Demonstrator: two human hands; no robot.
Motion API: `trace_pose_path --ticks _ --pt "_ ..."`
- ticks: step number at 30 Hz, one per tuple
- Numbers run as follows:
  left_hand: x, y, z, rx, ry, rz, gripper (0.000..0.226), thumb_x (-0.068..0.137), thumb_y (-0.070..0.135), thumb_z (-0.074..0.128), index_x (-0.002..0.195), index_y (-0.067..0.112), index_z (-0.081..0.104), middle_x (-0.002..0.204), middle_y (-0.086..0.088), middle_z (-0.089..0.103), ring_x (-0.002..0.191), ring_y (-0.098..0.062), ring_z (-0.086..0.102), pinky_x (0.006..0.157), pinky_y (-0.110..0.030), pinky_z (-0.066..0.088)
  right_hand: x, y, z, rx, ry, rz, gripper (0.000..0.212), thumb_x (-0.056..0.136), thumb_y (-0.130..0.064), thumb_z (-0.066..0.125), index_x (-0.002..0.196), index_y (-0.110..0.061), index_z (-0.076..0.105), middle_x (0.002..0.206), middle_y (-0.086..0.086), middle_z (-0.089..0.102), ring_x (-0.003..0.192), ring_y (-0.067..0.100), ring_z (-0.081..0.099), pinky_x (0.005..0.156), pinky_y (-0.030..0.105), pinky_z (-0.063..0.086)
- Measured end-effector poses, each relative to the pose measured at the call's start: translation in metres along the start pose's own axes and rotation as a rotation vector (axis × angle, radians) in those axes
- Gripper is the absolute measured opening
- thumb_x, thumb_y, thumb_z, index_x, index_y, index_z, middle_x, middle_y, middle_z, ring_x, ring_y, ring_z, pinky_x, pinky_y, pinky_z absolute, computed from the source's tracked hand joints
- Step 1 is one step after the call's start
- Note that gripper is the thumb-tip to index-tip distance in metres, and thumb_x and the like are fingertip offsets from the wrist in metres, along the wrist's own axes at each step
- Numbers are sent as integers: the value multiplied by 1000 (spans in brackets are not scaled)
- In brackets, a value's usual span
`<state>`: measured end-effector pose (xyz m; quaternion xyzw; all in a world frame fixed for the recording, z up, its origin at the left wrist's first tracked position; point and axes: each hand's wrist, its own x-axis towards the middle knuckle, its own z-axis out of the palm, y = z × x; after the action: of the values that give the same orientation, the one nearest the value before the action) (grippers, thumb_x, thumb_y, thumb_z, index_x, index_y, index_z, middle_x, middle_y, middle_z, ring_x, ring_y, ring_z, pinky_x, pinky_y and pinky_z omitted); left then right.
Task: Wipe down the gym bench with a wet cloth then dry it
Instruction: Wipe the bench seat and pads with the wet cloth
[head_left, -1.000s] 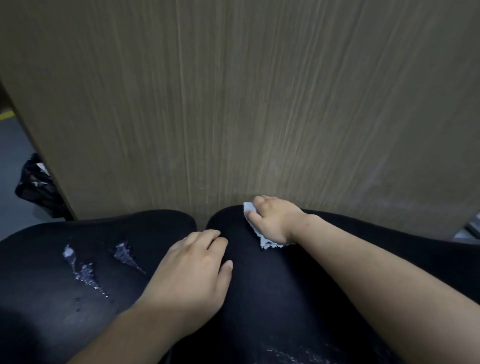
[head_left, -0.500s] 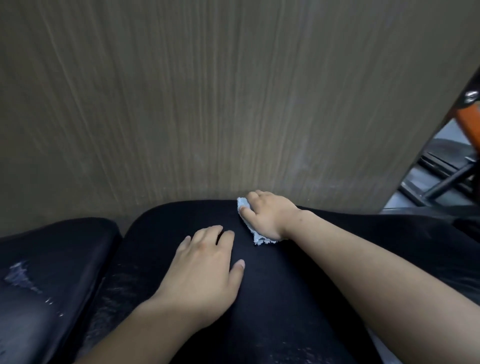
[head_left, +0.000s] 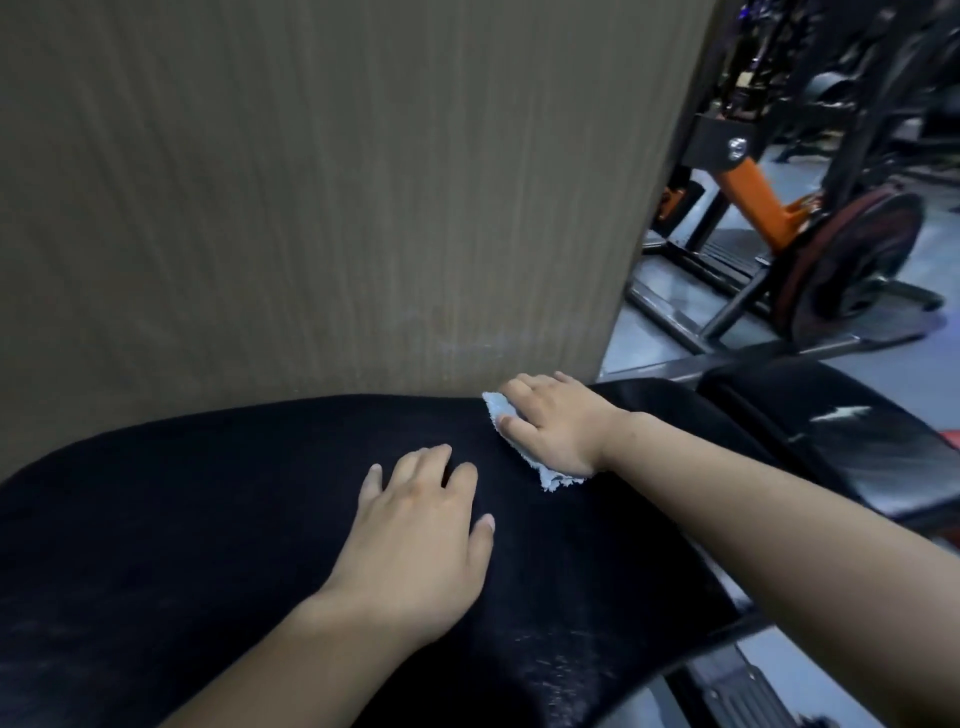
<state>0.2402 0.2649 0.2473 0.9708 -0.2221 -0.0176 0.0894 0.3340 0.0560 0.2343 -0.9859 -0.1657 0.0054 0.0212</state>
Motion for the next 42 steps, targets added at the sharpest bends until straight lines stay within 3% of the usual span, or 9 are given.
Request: trace_pose_path --ticks 14,16,18,21,25,29,33,35,42 --pt "25 64 7 100 -154 48 90 81 85 27 155 39 8 165 8 2 152 -16 -1 122 -51 4 -53 137 -8 139 -34 359 39 99 -50 28 92 -16 45 99 5 53 98 28 51 87 41 39" --pt "25 66 5 108 -162 47 89 81 85 29 155 39 10 165 6 4 152 -17 1 122 -50 6 -63 141 -8 102 -35 412 43 99 -51 24 94 -15 46 100 8 56 104 30 52 97 43 32" --pt "26 69 5 124 -160 48 88 82 83 31 154 37 13 165 3 7 152 -20 4 122 -49 7 -70 139 -3 34 -47 458 52 98 -53 16 103 -12 48 110 12 59 114 29 52 114 56 11" --pt "24 71 6 143 -157 48 87 83 82 29 155 37 12 165 1 7 152 -21 5 122 -49 8 -82 131 2 39 -29 504 60 98 -52 14 125 -9 44 131 15 51 127 30 45 115 65 -6" --pt "22 69 9 144 -180 45 86 84 82 26 155 37 9 166 2 4 152 -21 2 122 -50 7 -103 119 3 37 -5 482 67 101 -48 17 152 -5 21 146 17 40 139 30 33 117 61 -3" --pt "21 68 11 150 -183 50 87 83 83 22 155 37 8 166 1 3 152 -21 1 122 -51 7 -129 110 5 -48 56 502 66 100 -49 19 146 -3 32 133 17 48 134 33 36 117 61 -1" --pt "20 69 12 128 -208 46 104 65 89 3 155 37 9 166 1 4 152 -21 1 122 -51 7 -175 106 11 -44 105 556 63 99 -50 16 133 -4 44 123 14 57 143 32 25 118 56 4" --pt "20 69 12 136 -204 42 97 73 87 11 156 37 9 166 0 4 152 -22 2 122 -52 8 -200 103 16 21 142 556 61 99 -51 16 129 -6 45 121 11 57 146 32 21 119 52 7" --pt "20 70 11 182 -232 34 88 82 82 21 156 35 9 166 -1 5 152 -24 5 120 -56 8 -258 61 49 294 401 563 78 95 -54 9 155 -6 20 160 8 24 152 24 -8 122 41 -7"
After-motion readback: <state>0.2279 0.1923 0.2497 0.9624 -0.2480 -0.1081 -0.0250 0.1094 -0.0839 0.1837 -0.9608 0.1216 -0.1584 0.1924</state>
